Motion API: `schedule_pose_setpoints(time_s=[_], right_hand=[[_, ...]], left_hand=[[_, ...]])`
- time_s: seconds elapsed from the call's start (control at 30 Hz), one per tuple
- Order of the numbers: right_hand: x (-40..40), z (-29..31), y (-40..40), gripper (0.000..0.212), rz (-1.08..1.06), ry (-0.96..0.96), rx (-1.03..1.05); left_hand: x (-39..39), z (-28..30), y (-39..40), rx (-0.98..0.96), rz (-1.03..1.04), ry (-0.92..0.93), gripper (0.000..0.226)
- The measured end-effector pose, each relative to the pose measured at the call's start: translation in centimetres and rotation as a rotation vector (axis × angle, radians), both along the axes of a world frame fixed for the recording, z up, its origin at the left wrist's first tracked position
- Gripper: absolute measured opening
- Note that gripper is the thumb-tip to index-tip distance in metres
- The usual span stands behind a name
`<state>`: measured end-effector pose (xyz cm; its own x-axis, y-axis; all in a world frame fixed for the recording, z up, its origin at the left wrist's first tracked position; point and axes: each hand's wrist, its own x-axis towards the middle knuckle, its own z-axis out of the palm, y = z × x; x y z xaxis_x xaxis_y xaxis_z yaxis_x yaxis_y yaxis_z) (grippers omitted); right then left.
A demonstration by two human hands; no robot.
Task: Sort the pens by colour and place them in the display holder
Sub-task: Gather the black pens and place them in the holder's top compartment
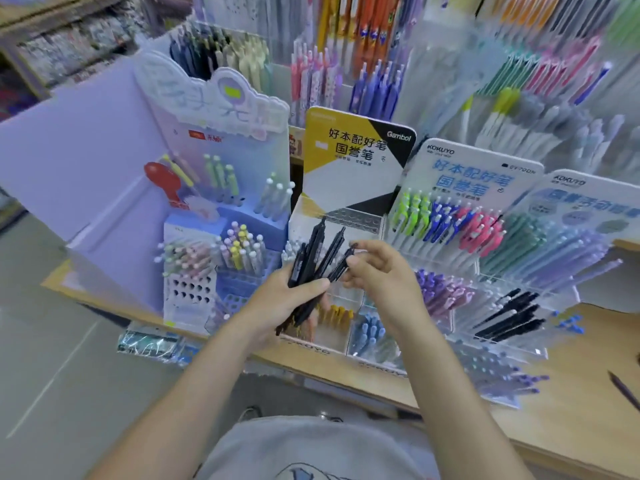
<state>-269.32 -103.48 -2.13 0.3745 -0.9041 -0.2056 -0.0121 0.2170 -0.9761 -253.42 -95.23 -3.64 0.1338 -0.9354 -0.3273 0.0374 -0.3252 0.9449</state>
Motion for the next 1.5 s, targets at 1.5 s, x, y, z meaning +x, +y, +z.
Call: schedule_pose_setpoints(time_s=[1.5], right_hand=[[14.1,-0.2,-9.6,0.021,-0.129,0.871,-0.664]], left_hand=[[12.0,0.0,-6.8,-0.053,0.143,0.221,0.023]])
